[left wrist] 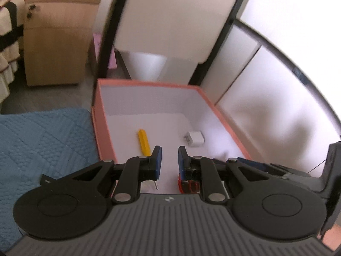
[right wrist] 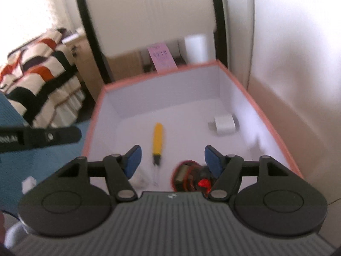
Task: Organize rigid objects
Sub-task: 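Open the left tool to drop the screwdriver while the right tool releases the figure, then withdraw both open tools from the box back toward the chair seat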
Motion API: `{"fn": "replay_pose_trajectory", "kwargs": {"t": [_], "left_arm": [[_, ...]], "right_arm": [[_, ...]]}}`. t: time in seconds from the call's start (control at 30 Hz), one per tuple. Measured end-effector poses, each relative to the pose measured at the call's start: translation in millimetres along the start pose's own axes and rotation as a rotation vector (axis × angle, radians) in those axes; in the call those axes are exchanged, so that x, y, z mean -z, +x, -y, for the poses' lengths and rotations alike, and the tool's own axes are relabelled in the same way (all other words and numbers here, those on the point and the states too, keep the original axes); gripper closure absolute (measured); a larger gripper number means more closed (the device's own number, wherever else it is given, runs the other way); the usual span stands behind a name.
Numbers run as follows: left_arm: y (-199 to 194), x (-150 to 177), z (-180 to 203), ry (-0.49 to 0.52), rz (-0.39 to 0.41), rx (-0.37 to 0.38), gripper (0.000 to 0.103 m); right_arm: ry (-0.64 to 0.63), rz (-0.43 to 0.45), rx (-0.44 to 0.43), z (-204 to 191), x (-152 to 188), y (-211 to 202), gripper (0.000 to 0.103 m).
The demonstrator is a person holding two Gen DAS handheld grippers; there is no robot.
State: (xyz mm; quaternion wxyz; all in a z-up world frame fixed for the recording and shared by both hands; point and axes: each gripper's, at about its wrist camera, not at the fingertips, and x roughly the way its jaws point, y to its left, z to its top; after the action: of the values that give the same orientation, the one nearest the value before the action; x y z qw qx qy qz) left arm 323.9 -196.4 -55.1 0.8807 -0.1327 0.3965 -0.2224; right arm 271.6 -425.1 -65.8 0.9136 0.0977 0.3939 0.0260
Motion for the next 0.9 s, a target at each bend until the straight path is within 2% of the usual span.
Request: {"fn": "replay_pose_trajectory", "kwargs": {"t": [0.2, 0.37, 0.47, 0.7, 0.9], "left_arm": [[-57, -10, -12, -0.023, 0.102, -0.009, 0.084], [-106, -15, -17, 0.027, 0.182, -0.034, 0.083], [-128, -12, -23, 0.022, 0.21, -0.039, 0.083], [-161, 4, -47, -0.021, 0.249, -0.077, 0.083], [-176, 24, -67, -0.049, 0.251, -0.118, 0.083]], "right_arm": [[-0.026, 0.098, -0.055, -31, -18, -39, 0.035], [-0.064, 0.147, -0.106, -60, -26, -63, 0.035], [-0.077, 0.166, -0.136, -76, -28, -74, 0.035], [-0.114, 0.167, -0.19, -109, -23, -81, 0.035], [-0.153, 0.129, -0.215, -132, -1, -78, 0.035]]}}
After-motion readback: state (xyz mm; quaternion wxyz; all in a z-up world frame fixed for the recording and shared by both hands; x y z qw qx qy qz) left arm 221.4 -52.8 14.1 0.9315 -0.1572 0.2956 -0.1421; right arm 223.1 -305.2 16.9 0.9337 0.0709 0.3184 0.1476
